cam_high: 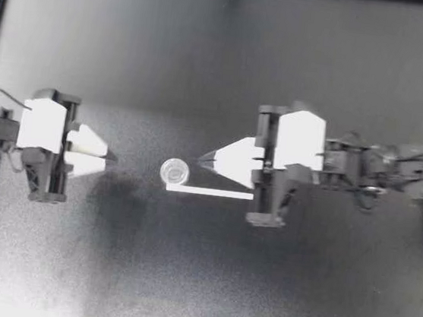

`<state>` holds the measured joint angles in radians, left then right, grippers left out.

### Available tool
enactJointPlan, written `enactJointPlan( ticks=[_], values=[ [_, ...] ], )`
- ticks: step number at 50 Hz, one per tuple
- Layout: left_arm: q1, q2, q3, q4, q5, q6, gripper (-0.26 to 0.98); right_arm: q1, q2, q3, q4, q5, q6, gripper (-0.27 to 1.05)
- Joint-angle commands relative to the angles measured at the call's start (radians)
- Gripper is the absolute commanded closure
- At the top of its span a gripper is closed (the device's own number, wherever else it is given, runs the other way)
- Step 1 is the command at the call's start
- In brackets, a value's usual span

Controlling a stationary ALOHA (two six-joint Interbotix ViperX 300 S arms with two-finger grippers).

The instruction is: Pick up the plastic cup and open its lid.

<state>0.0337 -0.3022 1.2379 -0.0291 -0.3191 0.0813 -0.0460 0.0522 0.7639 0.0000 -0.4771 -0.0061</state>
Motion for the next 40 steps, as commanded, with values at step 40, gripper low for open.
enactJointPlan(
  ticks=[40],
  values=[
    [-0.002, 0.431, -0.153, 0.02, -0.371, 0.003, 0.17, -0.012, 0.183, -0.167, -0.002, 0.17, 0.0, 0.96]
  ],
)
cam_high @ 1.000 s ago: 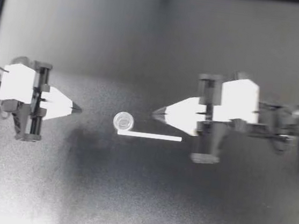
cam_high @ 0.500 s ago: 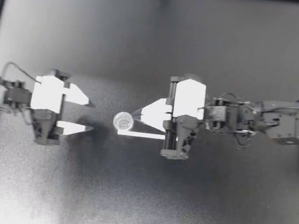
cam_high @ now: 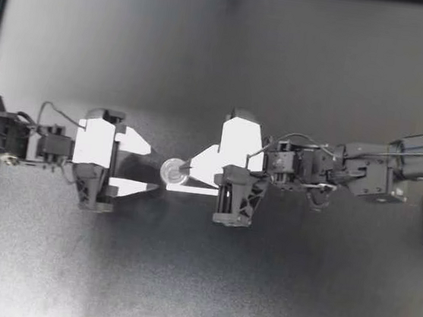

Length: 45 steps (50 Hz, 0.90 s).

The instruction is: Pick up the plastic cup and open its lid.

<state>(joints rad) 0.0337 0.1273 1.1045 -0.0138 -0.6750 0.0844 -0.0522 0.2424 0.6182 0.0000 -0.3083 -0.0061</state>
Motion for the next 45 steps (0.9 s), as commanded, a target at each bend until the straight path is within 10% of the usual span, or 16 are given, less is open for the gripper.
enactJointPlan(
  ticks=[1, 45],
  values=[
    [-0.002, 0.006, -0.021, 0.005, -0.02, 0.0, 0.17, -0.006, -0.005, -0.023, -0.002, 0.005, 0.0, 0.96],
    [-0.005, 0.084, -0.071, 0.006, -0.037, -0.023, 0.18, -0.032, 0.054, -0.043, -0.002, 0.104, 0.002, 0.96]
  ],
)
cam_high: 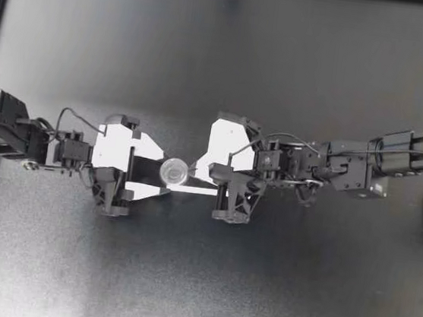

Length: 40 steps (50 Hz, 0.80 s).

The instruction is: Pick up the plastic cup and open its lid.

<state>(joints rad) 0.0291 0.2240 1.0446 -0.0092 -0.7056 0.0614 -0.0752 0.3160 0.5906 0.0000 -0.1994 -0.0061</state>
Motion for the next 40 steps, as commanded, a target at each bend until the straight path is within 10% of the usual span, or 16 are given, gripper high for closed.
enactJointPlan(
  ticks=[1, 40],
  values=[
    [0.0, -0.014, -0.009, 0.002, -0.006, 0.0, 0.18, -0.009, -0.021, -0.017, -0.002, -0.005, 0.002, 0.96],
    [0.0, -0.012, -0.006, 0.002, 0.002, 0.0, 0.18, -0.014, -0.029, -0.087, -0.002, 0.006, 0.002, 0.96]
  ],
)
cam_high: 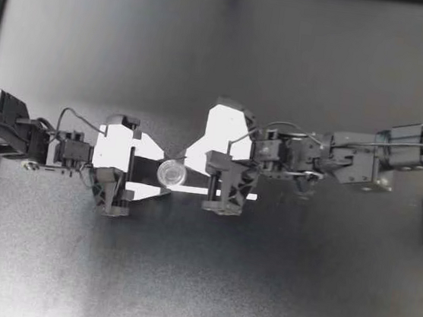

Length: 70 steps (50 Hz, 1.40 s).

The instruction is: Pick up the plastic cup and open its lid.

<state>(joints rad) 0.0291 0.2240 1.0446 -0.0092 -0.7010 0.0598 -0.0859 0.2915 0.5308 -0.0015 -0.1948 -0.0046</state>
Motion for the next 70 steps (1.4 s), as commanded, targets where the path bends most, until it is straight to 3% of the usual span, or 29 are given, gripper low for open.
enactJointPlan(
  ticks=[1, 61, 70],
  values=[
    [0.0, -0.012, -0.006, 0.0, -0.003, 0.002, 0.18, -0.003, 0.0, -0.031, 0.0, 0.005, 0.0, 0.96],
    [0.0, 0.009, -0.032, 0.002, 0.003, 0.002, 0.18, 0.025, 0.041, -0.021, 0.0, 0.074, 0.012, 0.96],
    [0.0, 0.011, -0.048, 0.015, 0.037, 0.002, 0.25, 0.025, 0.038, -0.02, 0.0, 0.071, 0.012, 0.96]
  ],
)
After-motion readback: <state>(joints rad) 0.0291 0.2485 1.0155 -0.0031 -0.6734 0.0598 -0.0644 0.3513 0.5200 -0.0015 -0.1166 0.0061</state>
